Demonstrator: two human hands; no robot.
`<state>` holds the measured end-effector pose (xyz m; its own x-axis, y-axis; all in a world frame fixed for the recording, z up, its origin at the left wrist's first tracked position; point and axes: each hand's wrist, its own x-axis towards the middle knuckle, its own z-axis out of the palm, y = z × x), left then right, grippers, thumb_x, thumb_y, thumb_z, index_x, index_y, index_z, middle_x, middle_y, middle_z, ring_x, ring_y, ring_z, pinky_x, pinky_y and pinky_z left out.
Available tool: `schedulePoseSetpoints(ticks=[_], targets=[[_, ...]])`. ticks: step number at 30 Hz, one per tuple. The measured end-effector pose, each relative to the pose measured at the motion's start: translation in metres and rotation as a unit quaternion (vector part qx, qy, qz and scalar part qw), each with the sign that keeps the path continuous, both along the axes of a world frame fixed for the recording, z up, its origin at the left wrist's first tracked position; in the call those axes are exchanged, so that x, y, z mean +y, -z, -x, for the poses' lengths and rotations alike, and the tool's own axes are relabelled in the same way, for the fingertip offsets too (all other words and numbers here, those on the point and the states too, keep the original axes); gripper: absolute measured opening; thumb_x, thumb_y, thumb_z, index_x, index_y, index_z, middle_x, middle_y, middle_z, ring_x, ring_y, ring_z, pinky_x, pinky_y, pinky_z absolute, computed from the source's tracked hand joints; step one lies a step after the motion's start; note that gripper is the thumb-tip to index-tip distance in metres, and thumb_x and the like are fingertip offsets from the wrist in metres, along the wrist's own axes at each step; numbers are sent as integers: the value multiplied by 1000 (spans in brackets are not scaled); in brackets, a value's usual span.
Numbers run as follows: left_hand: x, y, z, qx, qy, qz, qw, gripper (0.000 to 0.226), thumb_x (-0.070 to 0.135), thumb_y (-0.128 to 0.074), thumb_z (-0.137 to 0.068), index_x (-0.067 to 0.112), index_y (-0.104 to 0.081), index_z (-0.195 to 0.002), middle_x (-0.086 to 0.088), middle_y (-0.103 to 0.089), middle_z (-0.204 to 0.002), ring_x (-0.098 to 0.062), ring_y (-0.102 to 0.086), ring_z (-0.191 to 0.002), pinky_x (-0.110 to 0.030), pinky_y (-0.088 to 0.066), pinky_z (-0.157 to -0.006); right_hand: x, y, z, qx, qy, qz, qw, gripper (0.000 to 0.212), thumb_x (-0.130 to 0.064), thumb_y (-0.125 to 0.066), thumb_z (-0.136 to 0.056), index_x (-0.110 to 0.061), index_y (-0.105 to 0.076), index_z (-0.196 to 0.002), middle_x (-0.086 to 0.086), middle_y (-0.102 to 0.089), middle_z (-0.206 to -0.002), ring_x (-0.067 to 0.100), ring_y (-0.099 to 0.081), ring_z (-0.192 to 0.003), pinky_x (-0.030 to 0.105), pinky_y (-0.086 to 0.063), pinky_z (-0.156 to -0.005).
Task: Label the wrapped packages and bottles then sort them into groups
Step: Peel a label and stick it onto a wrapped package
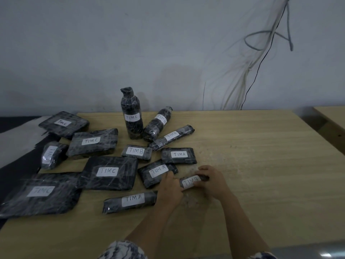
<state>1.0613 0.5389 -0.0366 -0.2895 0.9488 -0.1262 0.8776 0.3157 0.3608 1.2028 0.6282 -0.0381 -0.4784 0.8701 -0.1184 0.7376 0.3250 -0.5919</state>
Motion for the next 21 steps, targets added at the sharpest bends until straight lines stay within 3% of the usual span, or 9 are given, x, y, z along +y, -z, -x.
schedulePoseSetpoints(ticks=[9, 12, 15, 21], targets=[[-5, -4, 7, -10, 40, -3, 999, 26, 9, -50, -90, 3, -54, -115, -10, -39, -126, -23, -42, -113, -28, -36, -92, 0, 3, -2, -18, 8, -30, 999, 37, -7, -63, -86, -9, -63, -122, 1, -54, -135, 18, -48, -123, 21, -32, -105], [-7, -5, 11, -44, 33, -3, 999, 30, 22, -53, -89, 2, -55, -112, -10, -39, -123, -23, -44, -109, -31, -40, -90, -3, 5, 2, 1, 37, -17, 999, 36, -1, -59, -85, -7, -65, -120, 1, -52, -136, 18, -48, -123, 18, -33, -101], [-7, -5, 10, -59, 8, -2, 998, 50, 43, -56, -88, 0, -54, -116, -9, -43, -119, -23, -45, -110, -32, -41, -92, -5, 4, 0, 22, 53, 9, 998, 40, 5, -54, -81, -7, -66, -118, 2, -52, -136, 19, -47, -124, 15, -32, -97], [-3, -3, 7, -36, 4, 5, 999, 45, 27, -60, -89, 1, -54, -125, -9, -41, -126, -22, -43, -116, -32, -39, -101, -5, 2, -2, -9, 32, -11, 999, 35, 0, -58, -88, -9, -63, -122, -1, -49, -140, 18, -46, -126, 16, -30, -103]])
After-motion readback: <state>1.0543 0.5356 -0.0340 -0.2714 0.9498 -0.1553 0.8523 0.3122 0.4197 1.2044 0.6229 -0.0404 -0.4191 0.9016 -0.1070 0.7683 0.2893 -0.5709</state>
